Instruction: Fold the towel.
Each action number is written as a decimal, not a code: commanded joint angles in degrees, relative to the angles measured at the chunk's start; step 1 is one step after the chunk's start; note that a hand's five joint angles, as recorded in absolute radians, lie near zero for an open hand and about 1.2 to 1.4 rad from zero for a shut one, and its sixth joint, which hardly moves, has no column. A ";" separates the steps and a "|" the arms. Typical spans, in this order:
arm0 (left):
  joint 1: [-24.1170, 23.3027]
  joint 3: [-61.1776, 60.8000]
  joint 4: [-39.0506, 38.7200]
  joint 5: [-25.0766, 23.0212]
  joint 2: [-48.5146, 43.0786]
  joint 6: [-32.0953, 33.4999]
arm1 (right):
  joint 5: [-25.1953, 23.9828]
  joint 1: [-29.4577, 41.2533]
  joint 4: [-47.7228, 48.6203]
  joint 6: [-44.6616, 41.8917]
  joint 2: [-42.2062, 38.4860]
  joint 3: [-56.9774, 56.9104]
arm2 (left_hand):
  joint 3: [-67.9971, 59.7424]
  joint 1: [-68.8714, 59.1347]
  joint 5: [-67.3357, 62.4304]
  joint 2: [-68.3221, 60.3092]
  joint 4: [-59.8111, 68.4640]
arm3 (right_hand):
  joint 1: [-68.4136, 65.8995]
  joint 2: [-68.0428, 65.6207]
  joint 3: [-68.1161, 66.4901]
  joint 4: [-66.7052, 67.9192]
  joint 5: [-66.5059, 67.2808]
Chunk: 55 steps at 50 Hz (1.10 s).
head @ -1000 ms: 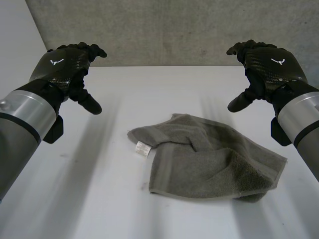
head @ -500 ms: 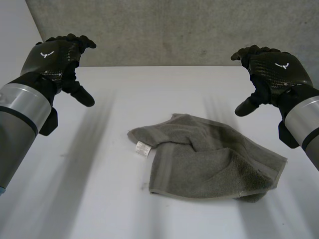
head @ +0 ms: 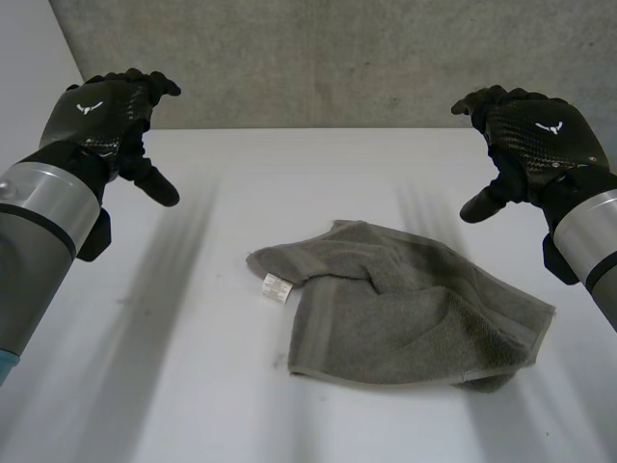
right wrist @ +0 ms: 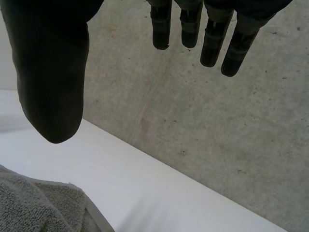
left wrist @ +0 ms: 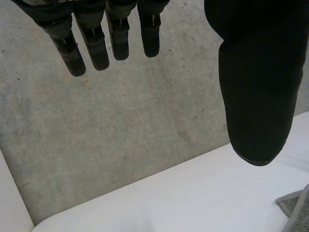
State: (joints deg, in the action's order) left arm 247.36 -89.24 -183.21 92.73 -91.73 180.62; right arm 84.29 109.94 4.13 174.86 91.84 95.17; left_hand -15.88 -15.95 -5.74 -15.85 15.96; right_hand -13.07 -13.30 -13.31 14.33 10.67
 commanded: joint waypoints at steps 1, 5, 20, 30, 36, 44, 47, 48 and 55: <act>0.32 -0.14 -0.48 0.26 -1.08 0.18 | -0.79 -0.78 2.46 -0.84 0.36 1.86 | 4.65 4.73 4.52 4.63 -4.74 | 3.07 3.30 3.31 -4.33 -10.67; 0.32 -0.14 -0.39 0.26 -1.08 0.18 | -0.88 -0.87 2.46 -0.84 0.36 1.86 | 4.48 4.56 4.35 4.46 -4.57 | 3.07 3.30 3.31 -4.33 -10.67; 0.32 0.03 -0.30 0.17 -1.52 0.18 | -0.88 -0.87 2.46 -0.75 0.36 1.77 | 5.32 5.40 5.19 5.30 -5.41 | 3.07 3.30 3.31 -4.33 -10.67; 0.41 0.30 -0.13 0.17 -1.96 0.18 | -0.97 -0.78 2.38 -0.75 0.36 1.77 | 4.99 5.07 4.85 4.97 -5.08 | 3.07 3.30 3.31 -4.33 -10.67; 0.41 0.21 -0.13 0.17 -1.87 0.26 | -1.32 -0.78 2.38 -0.75 0.36 1.68 | 2.98 3.06 2.85 2.96 -3.07 | 3.07 3.30 3.31 -4.33 -10.67; 0.41 0.03 -0.13 0.17 -1.87 0.18 | -1.58 -0.78 2.29 -0.66 0.36 1.77 | -6.97 -6.90 -7.11 -7.00 6.89 | 3.07 3.30 3.31 -4.33 -10.67; 0.41 0.12 -0.13 0.17 -1.96 0.18 | -1.58 -0.78 2.38 -0.75 0.36 1.77 | 5.66 5.74 5.53 5.64 -5.75 | 3.07 3.30 3.31 -4.33 -10.67; 0.41 0.12 -0.13 0.17 -1.96 0.18 | -1.50 -0.78 2.12 -0.75 0.36 1.68 | 4.00 4.07 3.86 3.97 -4.08 | 3.07 3.30 3.31 -4.33 -10.67; 0.49 0.03 -0.13 0.17 -1.87 0.18 | -1.49 -0.78 2.38 -0.58 0.36 1.86 | -2.75 -2.67 -2.88 -2.77 2.66 | 3.07 3.30 3.31 -4.33 -10.67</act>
State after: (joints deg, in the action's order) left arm 247.76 -89.22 -183.36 92.89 -93.50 180.79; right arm 82.93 109.19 6.27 174.19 92.18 96.84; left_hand -16.27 -16.20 -6.37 -16.27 16.17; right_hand -14.27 -14.57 -14.53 15.08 4.89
